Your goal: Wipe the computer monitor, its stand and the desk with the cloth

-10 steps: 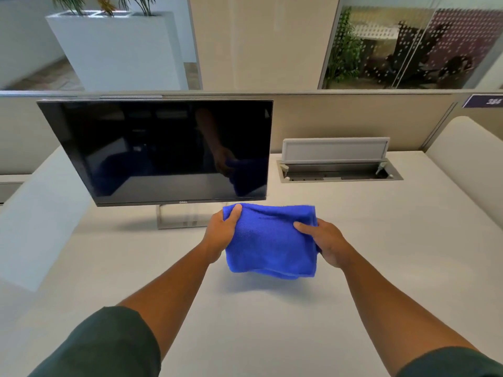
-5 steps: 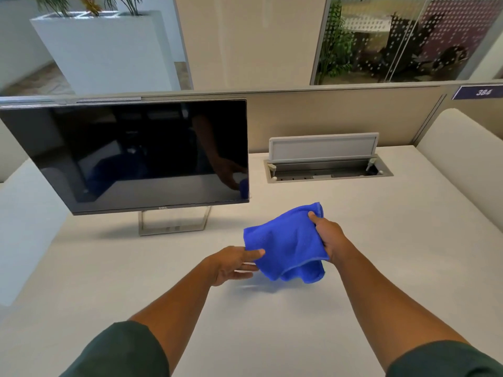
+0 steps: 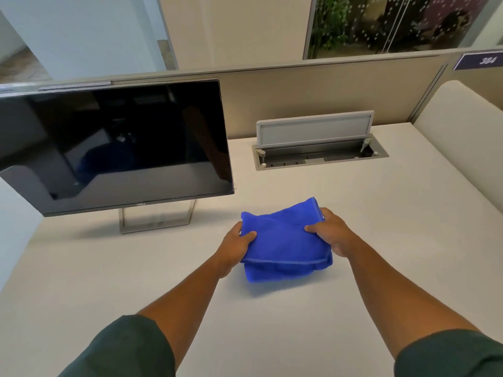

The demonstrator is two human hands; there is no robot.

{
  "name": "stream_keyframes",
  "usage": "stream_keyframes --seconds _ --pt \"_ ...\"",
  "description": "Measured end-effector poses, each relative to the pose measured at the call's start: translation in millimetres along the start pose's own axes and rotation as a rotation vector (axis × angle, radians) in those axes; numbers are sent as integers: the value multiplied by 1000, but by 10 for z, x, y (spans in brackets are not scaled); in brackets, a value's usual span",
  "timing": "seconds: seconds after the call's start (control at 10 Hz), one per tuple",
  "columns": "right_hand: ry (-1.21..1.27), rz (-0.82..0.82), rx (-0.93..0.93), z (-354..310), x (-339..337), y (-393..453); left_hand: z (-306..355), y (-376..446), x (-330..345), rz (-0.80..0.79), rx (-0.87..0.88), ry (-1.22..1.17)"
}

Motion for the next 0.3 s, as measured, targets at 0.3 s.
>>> stream_keyframes --seconds 0.3 --pt "-558 412 13 312 -225 87 -373 224 120 24 -33 681"
Point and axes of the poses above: each hand's wrist, its own y-axis towards the middle knuckle, its own x-axis out of the palm, z = x × y, the point moved 5 cm from there along y, towards the middle knuckle, and after that the axes turned 15 degrees about -y, right-handed, at the moved point
